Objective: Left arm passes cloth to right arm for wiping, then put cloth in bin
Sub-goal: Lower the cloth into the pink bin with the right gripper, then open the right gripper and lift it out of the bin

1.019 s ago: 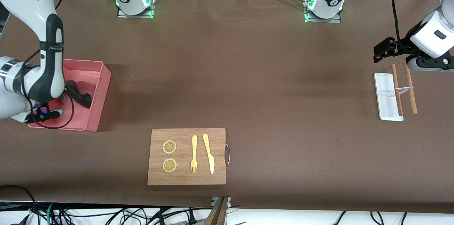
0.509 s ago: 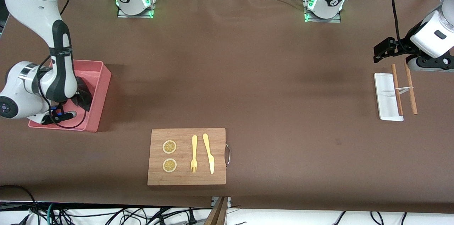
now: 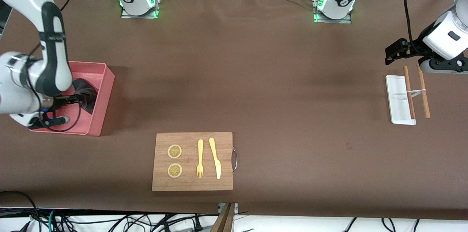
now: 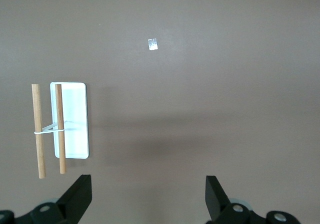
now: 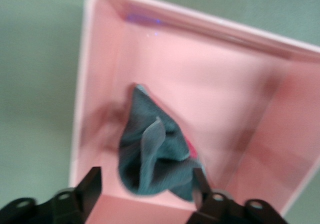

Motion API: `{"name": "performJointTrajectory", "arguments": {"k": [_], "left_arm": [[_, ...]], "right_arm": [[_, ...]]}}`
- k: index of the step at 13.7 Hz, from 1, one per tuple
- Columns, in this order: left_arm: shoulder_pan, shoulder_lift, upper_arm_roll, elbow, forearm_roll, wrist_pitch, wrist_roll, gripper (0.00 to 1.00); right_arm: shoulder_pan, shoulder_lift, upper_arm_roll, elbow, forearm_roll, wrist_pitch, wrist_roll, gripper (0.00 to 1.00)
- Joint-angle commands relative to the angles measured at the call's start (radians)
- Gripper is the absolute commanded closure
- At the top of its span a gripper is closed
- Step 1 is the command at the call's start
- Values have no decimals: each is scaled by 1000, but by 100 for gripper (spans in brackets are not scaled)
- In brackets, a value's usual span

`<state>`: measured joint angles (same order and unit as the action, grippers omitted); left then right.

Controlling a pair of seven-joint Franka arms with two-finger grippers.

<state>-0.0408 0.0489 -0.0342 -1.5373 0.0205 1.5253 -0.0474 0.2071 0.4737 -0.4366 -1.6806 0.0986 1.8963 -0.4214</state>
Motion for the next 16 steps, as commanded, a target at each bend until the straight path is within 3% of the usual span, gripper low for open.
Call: {"name": "performJointTrajectory", "arguments": {"k": [1, 6, 10, 13, 16], "left_arm": [[-2, 14, 2, 29, 7, -10, 18, 0], [-2, 13, 2, 29, 6, -8, 20, 0], [-2, 14, 2, 29, 6, -7, 18, 0], [-2, 14, 2, 29, 6, -7, 18, 0], [-1, 14, 2, 29, 6, -7, 18, 0]], "right_arm": [[-25, -118, 38, -21, -5, -75, 68, 0], [-58, -274, 199, -10, -74, -196, 338, 0], [-103, -403, 315, -14, -82, -276, 400, 0], [-120, -483, 364, -13, -82, -347, 389, 0], [-135, -546, 400, -10, -154, -367, 389, 0]]}}
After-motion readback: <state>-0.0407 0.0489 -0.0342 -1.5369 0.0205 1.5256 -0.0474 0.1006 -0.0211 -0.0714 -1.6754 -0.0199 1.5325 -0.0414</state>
